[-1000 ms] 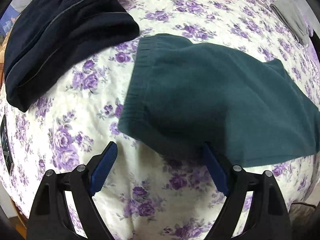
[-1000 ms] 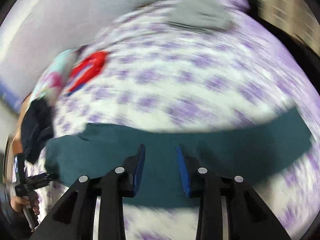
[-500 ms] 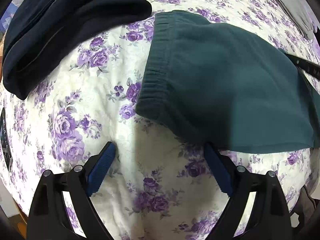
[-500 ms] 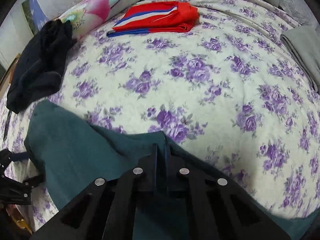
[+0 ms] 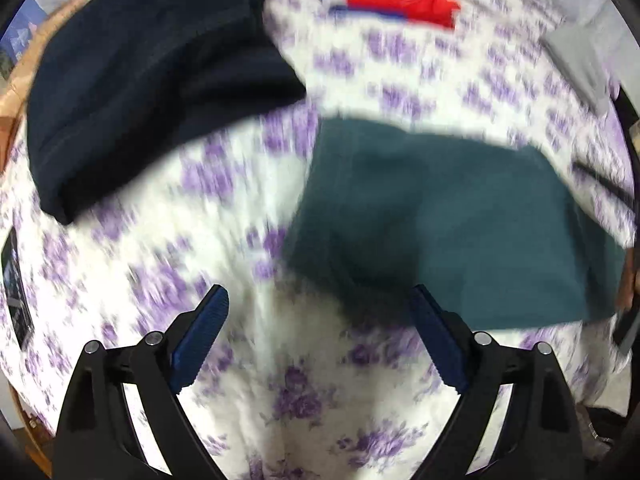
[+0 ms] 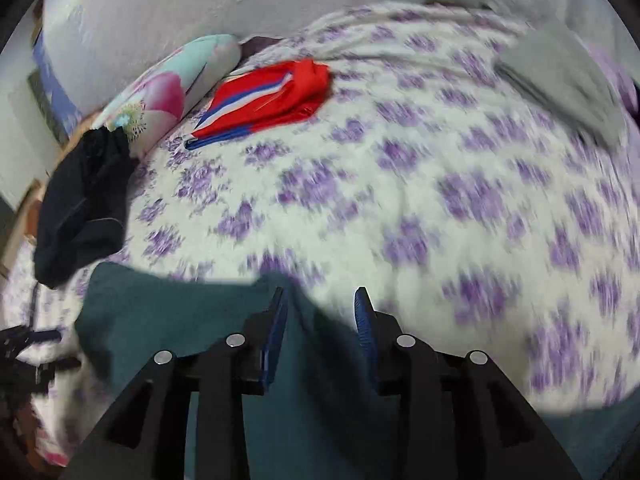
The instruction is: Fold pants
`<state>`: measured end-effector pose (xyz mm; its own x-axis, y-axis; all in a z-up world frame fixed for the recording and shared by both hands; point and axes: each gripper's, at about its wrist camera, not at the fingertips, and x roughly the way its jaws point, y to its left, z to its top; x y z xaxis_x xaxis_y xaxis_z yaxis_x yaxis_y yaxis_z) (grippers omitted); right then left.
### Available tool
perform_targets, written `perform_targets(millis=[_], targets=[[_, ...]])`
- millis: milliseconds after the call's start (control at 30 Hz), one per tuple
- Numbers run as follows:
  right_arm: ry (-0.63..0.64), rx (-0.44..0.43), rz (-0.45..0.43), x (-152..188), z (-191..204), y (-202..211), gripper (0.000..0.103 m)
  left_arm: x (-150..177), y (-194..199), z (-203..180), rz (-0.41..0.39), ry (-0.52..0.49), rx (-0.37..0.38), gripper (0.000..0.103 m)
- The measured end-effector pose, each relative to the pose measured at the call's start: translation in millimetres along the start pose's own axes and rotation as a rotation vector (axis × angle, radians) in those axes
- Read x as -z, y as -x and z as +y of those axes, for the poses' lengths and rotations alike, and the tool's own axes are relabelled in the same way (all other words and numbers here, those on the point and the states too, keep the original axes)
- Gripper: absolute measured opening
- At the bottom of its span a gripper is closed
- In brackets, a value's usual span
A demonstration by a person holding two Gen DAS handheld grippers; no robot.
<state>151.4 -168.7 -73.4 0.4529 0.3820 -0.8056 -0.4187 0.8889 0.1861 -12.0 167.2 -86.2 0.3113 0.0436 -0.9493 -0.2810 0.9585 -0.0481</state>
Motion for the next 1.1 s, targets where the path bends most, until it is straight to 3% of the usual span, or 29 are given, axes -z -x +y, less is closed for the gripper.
perform_targets(millis=[67,167,233,300,333,400,433,500,567,633,667,700,733,833,867,967,1100], targets=[[0.016,0.016,0.031,19.0,-6.6,2.3,0.034,-10.8,-12.3,1.2,0.001,0.000,-0.074,0.089],[0.004,0.115,0.076,47.0,-33.7,4.0,0.035,-14.7,-51.9,8.2,0.082,0.010,-0.210,0.092],[-0.089,0.159,0.060,60.0,-70.7,14.0,0.033,-14.2,-58.2,10.3,0.057,0.005,-0.220,0.097],[-0.203,0.155,0.023,72.8,-116.5,33.1,0.016,-15.4,-56.0,4.0,0.055,-0.032,-0.249,0.097],[-0.247,0.162,0.005,77.0,-131.8,44.6,0.018,-17.4,-52.7,1.0,0.058,-0.042,-0.263,0.096],[-0.320,0.185,-0.091,84.2,-156.8,80.5,0.030,-21.9,-38.9,-3.7,0.035,-0.021,-0.231,0.095],[-0.358,0.152,-0.130,90.3,-169.5,98.5,0.038,-25.7,-31.7,-11.0,0.015,-0.011,-0.204,0.095],[-0.391,0.125,-0.122,101.3,-186.9,109.7,0.038,-28.3,-20.6,-21.9,-0.028,-0.012,-0.154,0.095],[-0.395,0.159,-0.063,117.4,-209.4,109.9,0.041,-28.8,-21.6,-40.3,-0.040,-0.053,-0.125,0.095],[-0.438,0.208,-0.006,138.2,-245.4,108.3,0.038,-27.0,-41.8,-52.3,0.013,-0.097,-0.151,0.095],[-0.466,0.209,-0.020,143.8,-262.2,112.7,0.026,-26.9,-54.5,-53.1,0.049,-0.098,-0.173,0.095],[-0.504,0.213,-0.041,150.3,-279.1,120.4,0.020,-28.5,-62.5,-51.7,0.070,-0.085,-0.178,0.096],[-0.555,0.247,-0.061,156.3,-294.0,130.6,0.023,-28.1,-69.5,-48.0,0.077,-0.046,-0.168,0.096],[-0.702,0.419,-0.208,173.0,-324.8,184.8,0.057,-34.7,-66.6,-43.9,0.077,0.043,-0.166,0.095],[-0.722,0.427,-0.232,177.9,-328.5,193.8,0.057,-36.1,-62.6,-47.1,0.066,0.040,-0.173,0.094],[-0.802,0.360,-0.219,194.8,-341.3,206.1,0.057,-41.6,-35.5,-67.9,-0.007,0.003,-0.153,0.094],[-0.895,0.231,-0.176,211.8,-347.5,187.5,0.057,-43.3,-14.1,-117.7,-0.052,-0.080,-0.054,0.094]])
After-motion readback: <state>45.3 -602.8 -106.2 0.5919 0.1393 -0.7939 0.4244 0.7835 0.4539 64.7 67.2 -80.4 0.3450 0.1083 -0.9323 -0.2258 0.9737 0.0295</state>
